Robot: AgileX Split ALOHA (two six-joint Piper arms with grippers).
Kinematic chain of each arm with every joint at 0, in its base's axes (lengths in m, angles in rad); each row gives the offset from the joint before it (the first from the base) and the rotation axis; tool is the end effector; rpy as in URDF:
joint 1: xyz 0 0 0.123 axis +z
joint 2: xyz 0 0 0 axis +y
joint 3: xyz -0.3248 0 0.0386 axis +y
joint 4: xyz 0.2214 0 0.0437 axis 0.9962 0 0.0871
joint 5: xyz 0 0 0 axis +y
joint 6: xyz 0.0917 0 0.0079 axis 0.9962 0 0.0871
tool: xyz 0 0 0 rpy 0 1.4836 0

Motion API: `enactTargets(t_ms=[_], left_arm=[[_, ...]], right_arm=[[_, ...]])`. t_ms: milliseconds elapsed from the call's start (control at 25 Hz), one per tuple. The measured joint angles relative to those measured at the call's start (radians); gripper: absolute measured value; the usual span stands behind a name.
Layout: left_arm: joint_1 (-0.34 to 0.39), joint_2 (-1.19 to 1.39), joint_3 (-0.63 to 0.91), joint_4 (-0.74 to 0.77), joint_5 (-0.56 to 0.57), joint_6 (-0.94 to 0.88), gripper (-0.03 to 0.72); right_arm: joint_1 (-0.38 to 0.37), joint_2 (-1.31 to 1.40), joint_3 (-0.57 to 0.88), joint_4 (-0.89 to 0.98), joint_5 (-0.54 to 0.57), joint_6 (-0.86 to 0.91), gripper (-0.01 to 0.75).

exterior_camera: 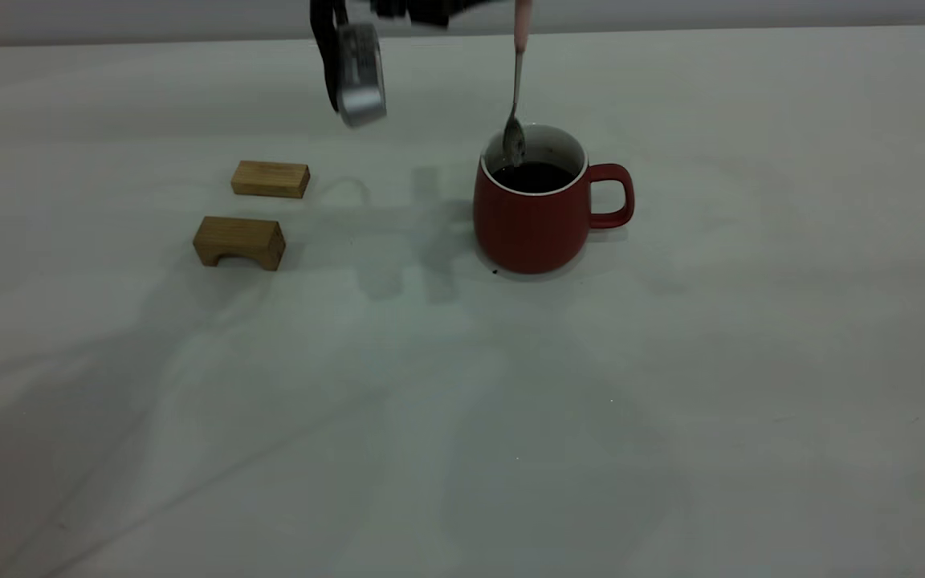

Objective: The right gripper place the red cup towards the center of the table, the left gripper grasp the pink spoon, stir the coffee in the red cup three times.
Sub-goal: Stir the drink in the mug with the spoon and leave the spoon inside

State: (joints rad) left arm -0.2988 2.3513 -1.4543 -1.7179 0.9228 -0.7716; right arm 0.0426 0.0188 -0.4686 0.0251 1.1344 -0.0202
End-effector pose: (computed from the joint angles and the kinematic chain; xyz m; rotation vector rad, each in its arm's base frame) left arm 0.4319 -0.2091 0.1481 1.6783 -1.3444 1.1982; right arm -0.0676 -0.0008 0.2515 -0.0696 2.1671 0.0436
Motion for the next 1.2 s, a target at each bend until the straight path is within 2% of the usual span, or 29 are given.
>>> enactTargets(t_ms=[480,560,760,880,1200], left_arm=[[-0.002,0.103,-0.034,-0.012,-0.022,0.204,0.143],[-0.006,0.121,-0.050,-0.013,0.013,0.182,0.143],[-0.019,0.150,-0.061,-0.006,0.129,-0.016,0.139],[-0.019,0.150,-0.063,-0.006,0.121,0.002,0.137],[-0.018,0.152,-0.084,-0.012,0.016,0.217,0.135]], right_arm=[[0.000,0.000,0.000,0.000,0.000,0.000,0.585],[0.000,0.000,0.000,0.000,0.000,0.000,0.585],[0.000,0.000,0.000,0.000,0.000,0.000,0.585],[0.000,0.000,0.000,0.000,0.000,0.000,0.585],[0.000,0.000,0.000,0.000,0.000,0.000,0.585]])
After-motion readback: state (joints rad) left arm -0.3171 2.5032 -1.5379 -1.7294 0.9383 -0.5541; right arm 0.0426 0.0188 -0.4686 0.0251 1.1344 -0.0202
